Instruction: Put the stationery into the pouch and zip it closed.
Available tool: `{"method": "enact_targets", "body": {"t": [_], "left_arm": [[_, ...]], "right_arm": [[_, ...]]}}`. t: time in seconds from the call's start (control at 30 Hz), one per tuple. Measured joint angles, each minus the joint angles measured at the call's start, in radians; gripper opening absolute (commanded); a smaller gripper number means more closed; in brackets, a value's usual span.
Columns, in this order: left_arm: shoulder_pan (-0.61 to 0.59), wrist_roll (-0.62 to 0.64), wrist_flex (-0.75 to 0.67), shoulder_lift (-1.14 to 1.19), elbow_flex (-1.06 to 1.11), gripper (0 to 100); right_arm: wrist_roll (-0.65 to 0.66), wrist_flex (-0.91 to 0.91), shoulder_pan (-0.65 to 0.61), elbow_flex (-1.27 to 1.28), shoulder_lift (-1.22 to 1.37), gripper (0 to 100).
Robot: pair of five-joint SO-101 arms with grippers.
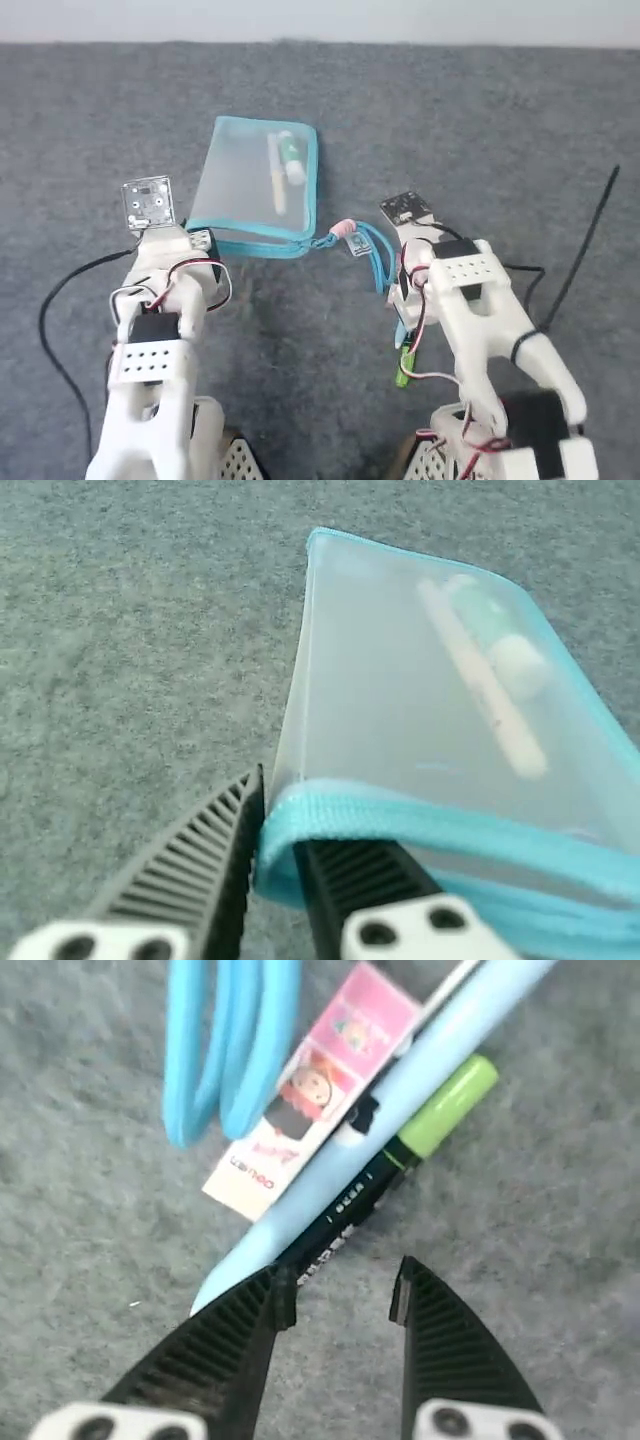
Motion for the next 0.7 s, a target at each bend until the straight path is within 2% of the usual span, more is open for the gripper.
{"method": "enact_targets", "body": {"t": [0.17, 0.23, 0.4, 0.6, 0.7], "left_arm": [[0.000, 0.000, 0.000, 0.000, 0.000, 1], [0.000, 0.000, 0.000, 0.000, 0.000, 1], [0.000, 0.000, 0.000, 0.000, 0.000, 1], [0.000, 0.000, 0.000, 0.000, 0.000, 1], [0.000, 0.000, 0.000, 0.000, 0.000, 1]], "right_arm": [[-0.002, 0.000, 0.029, -0.072, 0.075, 3.1], [-0.002, 0.000, 0.051, -0.074, 0.080, 1.3], [-0.002, -0.005, 0.092, -0.057, 0.101, 1.9], [-0.012, -0.002, 0.094, -0.060, 0.117, 14.0], [-0.035, 0.000, 0.084, -0.061, 0.117, 13.7]]}}
